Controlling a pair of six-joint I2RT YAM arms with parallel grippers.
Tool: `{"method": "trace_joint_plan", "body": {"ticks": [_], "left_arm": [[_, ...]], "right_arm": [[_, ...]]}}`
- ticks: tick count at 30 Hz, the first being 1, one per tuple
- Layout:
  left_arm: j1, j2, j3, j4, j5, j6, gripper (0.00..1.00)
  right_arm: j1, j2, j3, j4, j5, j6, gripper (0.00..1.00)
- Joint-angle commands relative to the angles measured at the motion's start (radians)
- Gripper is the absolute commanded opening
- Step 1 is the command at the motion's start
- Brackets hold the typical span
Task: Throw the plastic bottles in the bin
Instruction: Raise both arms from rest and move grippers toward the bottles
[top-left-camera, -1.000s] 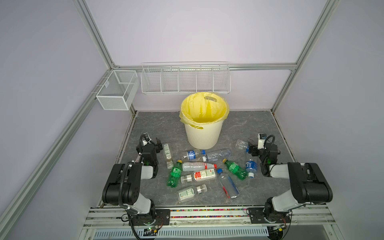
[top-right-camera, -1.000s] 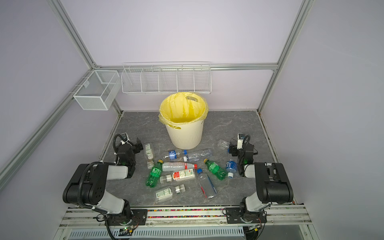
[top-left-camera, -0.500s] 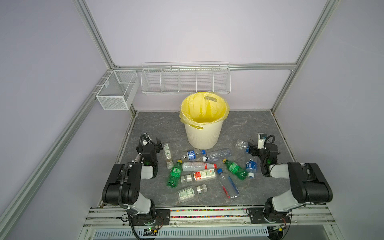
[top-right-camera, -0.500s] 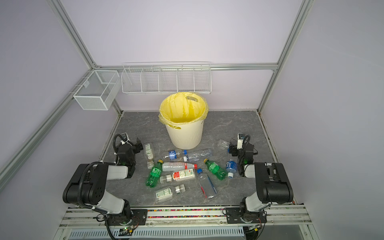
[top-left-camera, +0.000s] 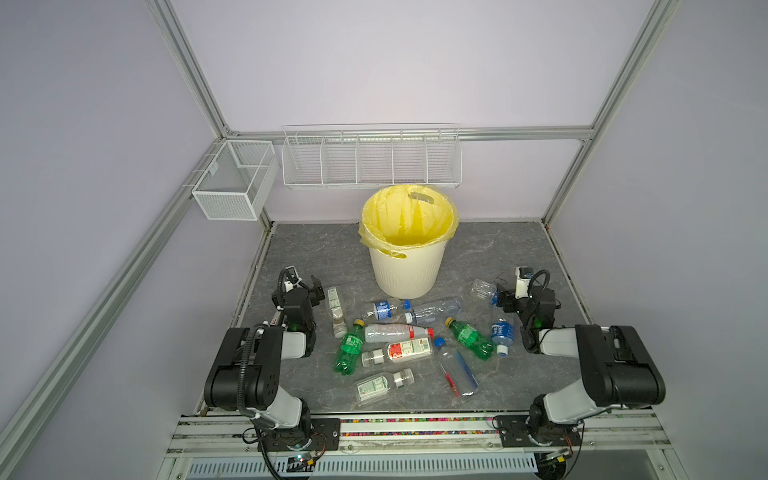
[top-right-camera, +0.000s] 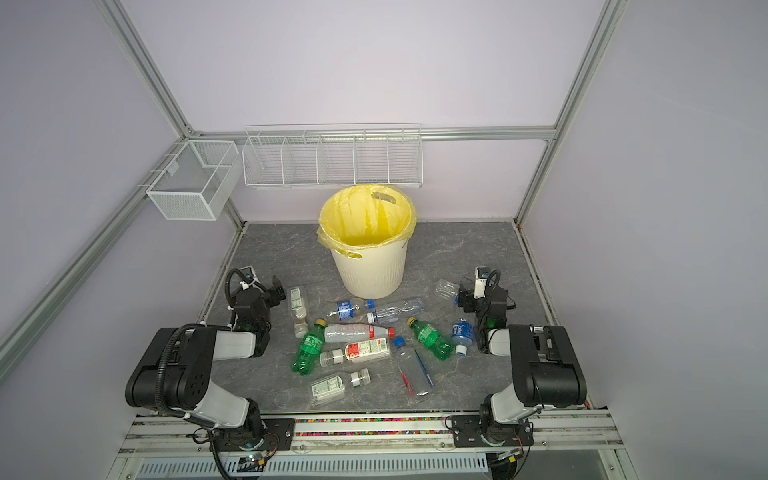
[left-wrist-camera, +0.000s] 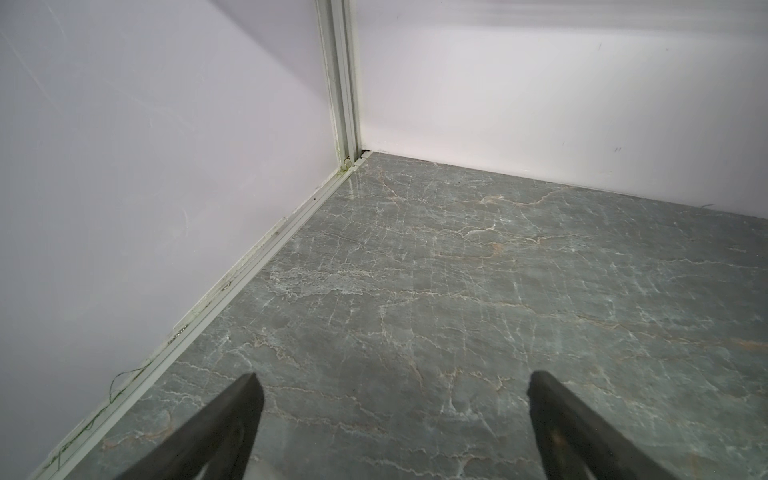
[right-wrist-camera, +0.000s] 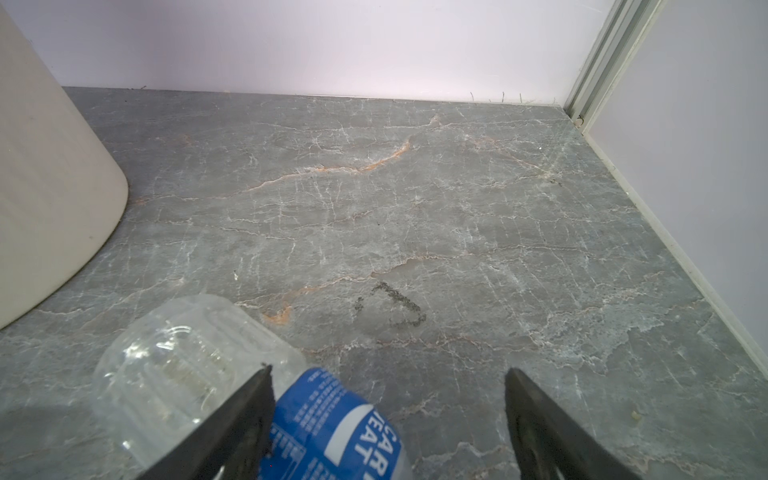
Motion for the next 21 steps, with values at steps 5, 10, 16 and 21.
{"method": "trace_joint_plan", "body": {"ticks": [5, 10, 16, 21], "left_arm": [[0.005, -0.166, -0.053, -0.056, -0.100, -0.055, 0.99], [0.005, -0.291, 0.010, -0.280, -0.169, -0.101, 0.99], [0.005, -0.316, 0.002, -0.255, -0.293, -0.155, 0.99], [0.005, -0.366, 0.107, -0.485, -0.307, -0.230, 0.99]], "right_arm": [[0.029, -0.182, 0.000, -0.141, 0.138, 0.019, 0.88], [0.034, -0.252, 0.045, -0.310, 0.160, 0.079, 0.88], [0.050, -0.331, 0.132, -0.551, 0.146, 0.155, 0.88], [0.058, -0.388, 0.235, -0.790, 0.144, 0.232, 0.88]]}}
